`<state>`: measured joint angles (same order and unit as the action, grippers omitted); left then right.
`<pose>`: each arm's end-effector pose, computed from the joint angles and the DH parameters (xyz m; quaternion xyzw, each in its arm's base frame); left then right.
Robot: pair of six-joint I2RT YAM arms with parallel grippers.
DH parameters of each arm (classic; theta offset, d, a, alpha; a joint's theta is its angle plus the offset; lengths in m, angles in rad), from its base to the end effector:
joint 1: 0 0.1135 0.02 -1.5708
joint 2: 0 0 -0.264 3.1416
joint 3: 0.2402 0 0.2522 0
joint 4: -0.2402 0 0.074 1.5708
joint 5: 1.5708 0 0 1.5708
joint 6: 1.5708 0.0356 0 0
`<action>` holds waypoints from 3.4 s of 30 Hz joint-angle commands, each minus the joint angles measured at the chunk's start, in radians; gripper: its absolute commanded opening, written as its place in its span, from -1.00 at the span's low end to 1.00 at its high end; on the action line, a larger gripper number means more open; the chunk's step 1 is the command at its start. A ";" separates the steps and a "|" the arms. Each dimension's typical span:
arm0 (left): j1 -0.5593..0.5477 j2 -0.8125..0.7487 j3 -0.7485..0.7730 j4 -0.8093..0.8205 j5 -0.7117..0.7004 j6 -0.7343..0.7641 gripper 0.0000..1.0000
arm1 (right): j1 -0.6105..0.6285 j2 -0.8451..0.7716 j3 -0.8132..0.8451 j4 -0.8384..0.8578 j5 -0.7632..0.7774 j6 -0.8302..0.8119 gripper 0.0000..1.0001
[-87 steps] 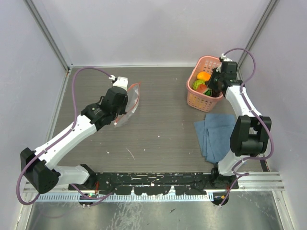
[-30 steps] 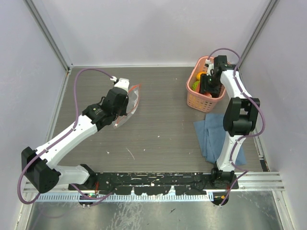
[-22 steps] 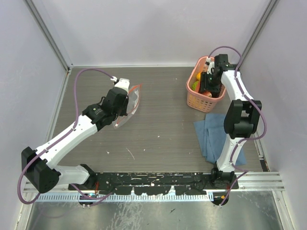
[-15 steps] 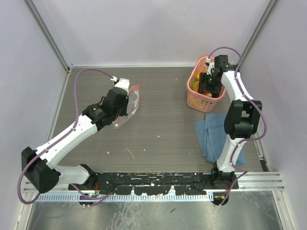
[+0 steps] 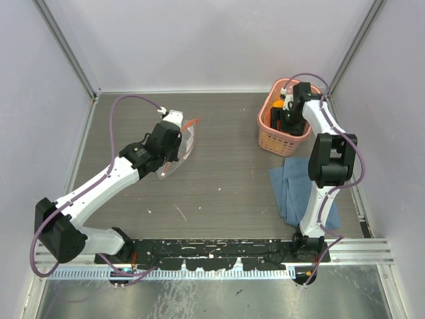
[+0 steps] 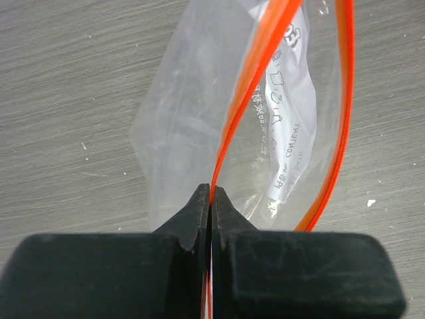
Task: Place the food in the zip-top bag and seal the zipper
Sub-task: Pick up the fake fruit from the bin, then place the fake fruit in the zipper food storage bag.
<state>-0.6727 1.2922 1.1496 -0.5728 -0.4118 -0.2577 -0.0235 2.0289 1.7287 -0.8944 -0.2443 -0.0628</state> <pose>0.2270 -0.1626 0.3220 0.1005 0.8891 -0.0159 0.4463 0.4285 -0.0015 0.2342 -0.0419 0.9744 0.1116 0.1906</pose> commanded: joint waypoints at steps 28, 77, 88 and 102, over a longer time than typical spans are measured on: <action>0.005 -0.012 0.006 0.089 0.006 0.035 -1.00 | 0.005 -0.308 -0.098 0.093 0.062 0.148 -0.76; -0.007 -0.081 -0.204 0.462 0.181 0.077 -1.00 | 0.606 -0.404 -0.532 0.534 -0.491 0.522 -0.82; -0.007 -0.119 -0.220 0.494 0.290 0.069 -1.00 | 0.615 -0.342 -0.542 0.541 -0.539 0.497 -0.82; -0.013 -0.064 -0.165 0.447 0.292 0.066 -1.00 | 0.661 -0.313 -0.507 0.492 -0.525 0.458 -0.79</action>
<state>-0.6807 1.2175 0.9306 -0.1547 -0.1268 -0.1764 0.6281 1.7283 1.1801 -0.4019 -0.7639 0.4168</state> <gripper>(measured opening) 0.007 0.637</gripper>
